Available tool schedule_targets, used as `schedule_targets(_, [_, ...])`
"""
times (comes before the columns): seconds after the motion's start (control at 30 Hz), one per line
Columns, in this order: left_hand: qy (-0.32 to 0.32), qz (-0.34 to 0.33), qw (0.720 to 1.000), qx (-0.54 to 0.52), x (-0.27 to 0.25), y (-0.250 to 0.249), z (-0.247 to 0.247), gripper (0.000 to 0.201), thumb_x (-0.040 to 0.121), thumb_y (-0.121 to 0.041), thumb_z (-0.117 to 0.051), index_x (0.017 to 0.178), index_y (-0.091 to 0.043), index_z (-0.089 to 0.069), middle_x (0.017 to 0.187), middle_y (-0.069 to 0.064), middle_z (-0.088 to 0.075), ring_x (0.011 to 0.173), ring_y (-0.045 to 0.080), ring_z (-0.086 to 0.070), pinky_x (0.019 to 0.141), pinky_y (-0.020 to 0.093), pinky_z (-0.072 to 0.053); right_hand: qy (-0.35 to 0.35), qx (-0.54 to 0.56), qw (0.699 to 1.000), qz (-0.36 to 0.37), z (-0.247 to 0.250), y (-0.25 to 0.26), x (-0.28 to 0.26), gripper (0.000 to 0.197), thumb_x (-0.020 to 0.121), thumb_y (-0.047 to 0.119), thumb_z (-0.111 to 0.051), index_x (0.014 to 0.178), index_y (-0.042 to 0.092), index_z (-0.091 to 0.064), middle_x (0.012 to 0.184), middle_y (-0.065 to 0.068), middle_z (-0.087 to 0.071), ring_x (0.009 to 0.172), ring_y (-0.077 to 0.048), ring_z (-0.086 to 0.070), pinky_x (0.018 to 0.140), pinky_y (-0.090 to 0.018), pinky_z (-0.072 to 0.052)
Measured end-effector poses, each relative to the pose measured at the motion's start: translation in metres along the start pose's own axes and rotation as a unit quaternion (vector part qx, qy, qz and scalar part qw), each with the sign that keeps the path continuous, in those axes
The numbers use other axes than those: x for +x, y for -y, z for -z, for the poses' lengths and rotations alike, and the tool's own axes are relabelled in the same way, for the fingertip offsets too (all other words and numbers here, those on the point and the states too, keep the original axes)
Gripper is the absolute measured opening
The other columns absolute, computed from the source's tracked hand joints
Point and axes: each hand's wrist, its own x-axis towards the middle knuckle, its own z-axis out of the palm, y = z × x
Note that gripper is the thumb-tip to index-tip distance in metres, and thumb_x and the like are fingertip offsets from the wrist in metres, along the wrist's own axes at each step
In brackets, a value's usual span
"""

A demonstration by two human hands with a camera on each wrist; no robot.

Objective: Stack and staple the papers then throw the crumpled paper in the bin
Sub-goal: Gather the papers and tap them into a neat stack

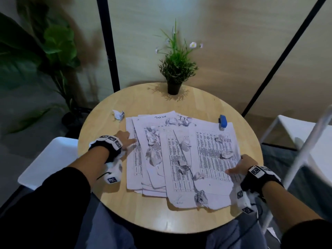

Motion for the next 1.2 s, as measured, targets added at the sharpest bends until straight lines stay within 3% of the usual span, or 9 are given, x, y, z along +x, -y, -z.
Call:
schedule_targets(0.13, [-0.017, 0.007, 0.991, -0.134, 0.002, -0.014, -0.010, 0.067, 0.083, -0.039, -0.065, 0.133, -0.002, -0.039, 0.136, 0.017, -0.050, 0.122, 0.033, -0.050, 0.101, 0.040, -0.043, 0.007, 0.013, 1.000, 0.019, -0.007, 0.024, 0.003, 0.062, 0.058, 0.043, -0.085, 0.090, 0.006, -0.047, 0.070, -0.001, -0.048, 0.059, -0.013, -0.047, 0.046, -0.026, -0.032])
schedule_targets(0.23, [-0.022, 0.012, 0.979, -0.200, 0.000, -0.029, -0.014, 0.073, 0.079, -0.025, -0.071, 0.138, -0.004, -0.034, 0.138, 0.017, -0.048, 0.125, 0.033, -0.049, 0.102, 0.039, -0.041, 0.005, 0.050, 0.999, 0.016, -0.010, 0.039, 0.001, 0.050, 0.058, 0.035, -0.087, 0.063, 0.009, -0.044, 0.055, -0.003, -0.047, 0.049, -0.016, -0.046, 0.040, -0.023, -0.030])
schedule_targets(0.3, [-0.011, 0.024, 0.973, -0.229, 0.005, -0.033, -0.019, 0.088, 0.071, -0.034, -0.075, 0.140, -0.005, -0.030, 0.135, 0.014, -0.050, 0.121, 0.032, -0.051, 0.098, 0.037, -0.044, 0.014, 0.062, 0.998, 0.012, -0.010, 0.044, -0.002, 0.052, 0.061, 0.031, -0.086, 0.056, 0.011, -0.038, 0.052, -0.003, -0.042, 0.045, -0.016, -0.041, 0.039, -0.023, -0.027])
schedule_targets(0.4, [-0.015, 0.017, 0.967, -0.252, 0.024, -0.027, -0.037, 0.099, 0.053, -0.054, -0.073, 0.135, -0.011, -0.039, 0.133, 0.007, -0.055, 0.115, 0.027, -0.056, 0.098, 0.036, -0.046, 0.024, 0.079, 0.997, 0.012, -0.010, 0.051, -0.007, 0.053, 0.064, 0.029, -0.084, 0.056, 0.012, -0.035, 0.052, -0.002, -0.038, 0.045, -0.016, -0.037, 0.041, -0.024, -0.025])
schedule_targets(0.57, [-0.007, 0.011, 0.960, -0.280, -0.006, -0.041, -0.029, 0.038, 0.088, -0.033, -0.060, 0.114, -0.007, -0.056, 0.106, 0.012, -0.059, 0.096, 0.026, -0.056, 0.083, 0.029, -0.042, 0.027, 0.098, 0.995, 0.024, -0.017, 0.062, -0.008, 0.054, 0.065, 0.038, -0.082, 0.058, 0.012, -0.035, 0.054, -0.001, -0.037, 0.045, -0.014, -0.035, 0.042, -0.023, -0.023])
schedule_targets(0.7, [0.002, 0.016, 0.957, -0.289, -0.011, -0.046, -0.030, 0.023, 0.093, -0.031, -0.052, 0.099, -0.009, -0.056, 0.097, 0.012, -0.056, 0.088, 0.025, -0.053, 0.077, 0.027, -0.036, 0.023, 0.123, 0.992, 0.031, -0.024, 0.073, -0.006, 0.062, 0.066, 0.050, -0.077, 0.056, 0.016, -0.027, 0.052, 0.000, -0.028, 0.044, -0.014, -0.026, 0.043, -0.024, -0.019])
schedule_targets(0.87, [0.033, 0.001, 0.966, -0.255, -0.013, -0.062, -0.029, 0.036, 0.088, -0.034, -0.061, 0.113, -0.011, -0.052, 0.102, 0.008, -0.054, 0.093, 0.019, -0.051, 0.083, 0.028, -0.041, 0.006, 0.114, 0.993, 0.027, -0.027, 0.089, -0.004, 0.062, 0.056, 0.054, -0.081, 0.063, 0.014, -0.035, 0.083, -0.008, -0.045, 0.057, -0.018, -0.040, 0.043, -0.026, -0.027])
schedule_targets(1.07, [0.002, 0.033, 0.975, -0.218, -0.019, -0.074, -0.031, 0.073, 0.080, -0.037, -0.069, 0.138, -0.005, -0.038, 0.142, 0.017, -0.042, 0.127, 0.032, -0.046, 0.105, 0.037, -0.042, 0.027, 0.161, 0.986, 0.038, -0.026, 0.103, -0.013, 0.051, 0.066, 0.030, -0.083, 0.065, 0.012, -0.035, 0.062, -0.001, -0.039, 0.052, -0.013, -0.038, 0.041, -0.024, -0.026])
schedule_targets(1.2, [-0.025, 0.033, 0.961, -0.272, -0.021, -0.077, -0.034, 0.056, 0.089, -0.025, -0.057, 0.138, -0.005, -0.038, 0.139, 0.015, -0.048, 0.123, 0.030, -0.051, 0.098, 0.032, -0.042, 0.025, 0.186, 0.982, 0.033, -0.029, 0.105, -0.014, 0.050, 0.066, 0.027, -0.083, 0.064, 0.011, -0.035, 0.061, -0.002, -0.039, 0.051, -0.014, -0.039, 0.042, -0.024, -0.027])
